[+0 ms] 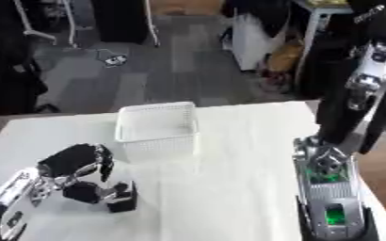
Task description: Pick up objects on the table and place them in the box.
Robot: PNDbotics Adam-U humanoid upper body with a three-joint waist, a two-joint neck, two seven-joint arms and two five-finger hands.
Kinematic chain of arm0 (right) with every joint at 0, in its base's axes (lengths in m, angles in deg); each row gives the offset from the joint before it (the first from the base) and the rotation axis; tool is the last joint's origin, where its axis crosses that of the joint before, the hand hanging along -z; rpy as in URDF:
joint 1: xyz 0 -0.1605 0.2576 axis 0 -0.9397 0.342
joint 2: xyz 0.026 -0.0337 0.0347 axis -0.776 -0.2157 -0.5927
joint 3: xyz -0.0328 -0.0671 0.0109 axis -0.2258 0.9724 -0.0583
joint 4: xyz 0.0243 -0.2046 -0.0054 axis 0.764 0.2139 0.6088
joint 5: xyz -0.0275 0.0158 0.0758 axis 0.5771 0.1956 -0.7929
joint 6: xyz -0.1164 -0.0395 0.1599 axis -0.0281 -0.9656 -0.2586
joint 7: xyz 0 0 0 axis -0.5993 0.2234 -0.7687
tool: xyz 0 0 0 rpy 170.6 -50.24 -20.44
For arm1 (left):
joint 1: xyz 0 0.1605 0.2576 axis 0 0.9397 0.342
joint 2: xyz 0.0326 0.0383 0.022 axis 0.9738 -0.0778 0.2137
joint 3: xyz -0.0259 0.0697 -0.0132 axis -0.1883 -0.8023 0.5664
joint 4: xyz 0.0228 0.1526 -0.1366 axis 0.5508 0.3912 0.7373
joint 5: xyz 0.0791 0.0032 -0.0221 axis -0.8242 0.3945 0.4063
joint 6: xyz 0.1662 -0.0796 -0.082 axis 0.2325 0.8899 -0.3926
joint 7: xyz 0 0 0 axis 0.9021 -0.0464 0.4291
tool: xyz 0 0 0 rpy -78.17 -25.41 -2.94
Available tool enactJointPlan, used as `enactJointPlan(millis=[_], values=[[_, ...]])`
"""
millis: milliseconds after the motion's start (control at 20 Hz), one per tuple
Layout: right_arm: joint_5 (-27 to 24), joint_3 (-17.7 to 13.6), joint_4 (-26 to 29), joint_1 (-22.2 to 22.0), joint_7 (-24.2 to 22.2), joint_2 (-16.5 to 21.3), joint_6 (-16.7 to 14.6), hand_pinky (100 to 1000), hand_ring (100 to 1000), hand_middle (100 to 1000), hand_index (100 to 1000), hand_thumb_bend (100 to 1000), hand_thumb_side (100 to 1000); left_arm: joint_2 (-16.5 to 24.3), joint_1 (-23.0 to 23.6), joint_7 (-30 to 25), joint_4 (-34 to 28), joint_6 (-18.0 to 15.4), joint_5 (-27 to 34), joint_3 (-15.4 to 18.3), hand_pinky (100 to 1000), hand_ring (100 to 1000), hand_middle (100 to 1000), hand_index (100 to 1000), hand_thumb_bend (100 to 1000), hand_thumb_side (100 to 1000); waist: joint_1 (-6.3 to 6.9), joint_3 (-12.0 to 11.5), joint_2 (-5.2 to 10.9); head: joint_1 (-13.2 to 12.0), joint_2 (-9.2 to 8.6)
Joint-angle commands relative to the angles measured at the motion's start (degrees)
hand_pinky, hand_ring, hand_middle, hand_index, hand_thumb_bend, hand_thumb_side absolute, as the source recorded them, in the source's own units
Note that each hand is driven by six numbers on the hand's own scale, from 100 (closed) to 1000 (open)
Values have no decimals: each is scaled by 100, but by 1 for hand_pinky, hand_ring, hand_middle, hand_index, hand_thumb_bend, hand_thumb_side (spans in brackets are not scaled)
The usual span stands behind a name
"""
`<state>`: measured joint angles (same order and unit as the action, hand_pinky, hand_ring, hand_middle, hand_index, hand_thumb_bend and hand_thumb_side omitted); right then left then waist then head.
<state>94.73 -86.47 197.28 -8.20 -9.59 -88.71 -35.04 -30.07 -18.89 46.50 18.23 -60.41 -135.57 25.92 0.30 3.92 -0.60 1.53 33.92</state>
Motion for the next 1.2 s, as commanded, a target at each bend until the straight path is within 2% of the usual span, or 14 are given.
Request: enactJointPlan(millis=[50, 200, 250, 300, 350, 400, 450, 500, 550, 750, 1000, 1200], values=[[4, 16, 77, 130, -13, 17, 16, 836, 736, 727, 822, 105, 1000, 41, -79, -32, -18, -24, 87, 43, 100, 198, 268, 453, 220, 860, 4, 2, 47, 14, 4], [0, 17, 72, 129, -17, 19, 15, 836, 736, 727, 822, 106, 1000, 46, -77, -170, 3, -4, 201, 50, 100, 248, 317, 498, 213, 866, 6, 2, 49, 11, 7], [0, 19, 70, 128, -18, 20, 14, 836, 736, 727, 822, 106, 1000, 47, -77, -226, 6, -6, 250, 41, 100, 303, 354, 546, 360, 805, 7, 2, 49, 10, 8], [-2, 19, 69, 128, -19, 20, 13, 836, 736, 727, 822, 106, 1000, 48, -78, -299, 12, -17, 306, 31, 100, 297, 352, 541, 342, 812, 7, 3, 50, 9, 9], [-2, 20, 68, 128, -19, 20, 12, 836, 736, 727, 822, 106, 1000, 50, -81, -373, 9, -34, 352, 21, 122, 376, 406, 616, 495, 788, 7, 4, 51, 6, 9], [-3, 20, 67, 128, -20, 20, 11, 836, 736, 727, 822, 106, 1000, 52, -87, -459, -1, -64, 380, 8, 184, 430, 448, 662, 567, 788, 7, 4, 52, 3, 9], [-4, 21, 66, 128, -20, 20, 11, 836, 736, 727, 822, 106, 1000, 53, -93, -532, -24, -103, 397, 2, 213, 451, 463, 679, 595, 790, 7, 4, 52, 2, 8], [-4, 20, 65, 128, -20, 20, 10, 836, 736, 727, 822, 106, 1000, 54, -98, -592, -45, -136, 405, 4, 172, 420, 440, 655, 557, 789, 7, 3, 52, 1, 8], [-5, 21, 64, 129, -20, 20, 10, 836, 736, 727, 822, 106, 1000, 55, -103, -641, -61, -162, 405, 5, 299, 516, 527, 731, 655, 804, 7, 4, 52, 0, 8], [-7, 22, 65, 128, -21, 18, 9, 836, 736, 727, 822, 106, 1000, 62, -114, -841, -66, -254, 366, 10, 386, 584, 603, 795, 690, 811, 8, 7, 51, -3, 14], [-11, 25, 66, 128, -24, 17, 8, 836, 736, 727, 822, 107, 1000, 60, -124, -968, -78, -287, 370, 29, 414, 605, 628, 815, 684, 832, 10, 9, 52, -4, 23], [-14, 28, 63, 128, -27, 16, 7, 836, 736, 727, 822, 108, 1000, 32, -152, -890, -137, -254, 367, 33, 446, 645, 687, 843, 689, 835, 8, 11, 54, -8, 23]])
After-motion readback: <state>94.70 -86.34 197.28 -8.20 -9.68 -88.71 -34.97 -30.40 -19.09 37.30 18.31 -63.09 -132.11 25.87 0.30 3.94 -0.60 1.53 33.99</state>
